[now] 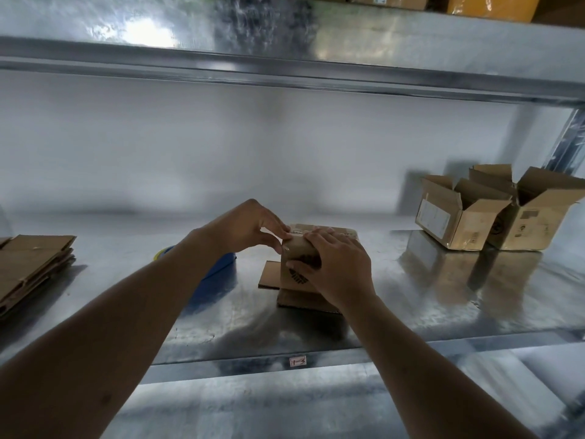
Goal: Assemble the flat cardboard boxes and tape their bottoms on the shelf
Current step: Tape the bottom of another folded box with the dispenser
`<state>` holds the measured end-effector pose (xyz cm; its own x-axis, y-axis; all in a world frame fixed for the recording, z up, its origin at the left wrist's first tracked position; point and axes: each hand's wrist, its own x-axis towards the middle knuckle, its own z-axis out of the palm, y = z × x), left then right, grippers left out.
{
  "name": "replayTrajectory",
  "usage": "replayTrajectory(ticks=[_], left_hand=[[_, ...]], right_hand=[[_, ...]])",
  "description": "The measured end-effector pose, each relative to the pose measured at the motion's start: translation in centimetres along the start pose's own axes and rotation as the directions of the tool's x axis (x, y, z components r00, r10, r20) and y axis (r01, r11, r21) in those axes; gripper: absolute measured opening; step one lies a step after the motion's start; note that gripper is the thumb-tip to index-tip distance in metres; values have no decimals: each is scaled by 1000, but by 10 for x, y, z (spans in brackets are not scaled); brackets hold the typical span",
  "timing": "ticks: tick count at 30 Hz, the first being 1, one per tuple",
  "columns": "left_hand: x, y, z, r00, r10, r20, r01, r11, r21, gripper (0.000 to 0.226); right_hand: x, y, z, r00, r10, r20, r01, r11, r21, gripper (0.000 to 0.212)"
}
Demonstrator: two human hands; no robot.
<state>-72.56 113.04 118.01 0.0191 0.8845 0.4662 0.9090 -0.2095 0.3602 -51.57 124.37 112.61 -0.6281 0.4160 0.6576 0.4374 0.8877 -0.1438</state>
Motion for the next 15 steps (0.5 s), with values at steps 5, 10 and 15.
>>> replayTrajectory(ticks=[5,10,15], left_hand=[[-10,-6,4,997,-72,6,72,997,2,60],[-4,-6,11,983,-176,50,181,976,-119,60],[-2,-5,4,948,-274,165,309,916,-255,62]], right_hand=[[-1,1,1,1000,1,-19,-1,1000,21,62],[0,-1,1,999,15,-36,-14,1000,24,66],[1,-8,-2,998,59,-26,-58,997,45,63]])
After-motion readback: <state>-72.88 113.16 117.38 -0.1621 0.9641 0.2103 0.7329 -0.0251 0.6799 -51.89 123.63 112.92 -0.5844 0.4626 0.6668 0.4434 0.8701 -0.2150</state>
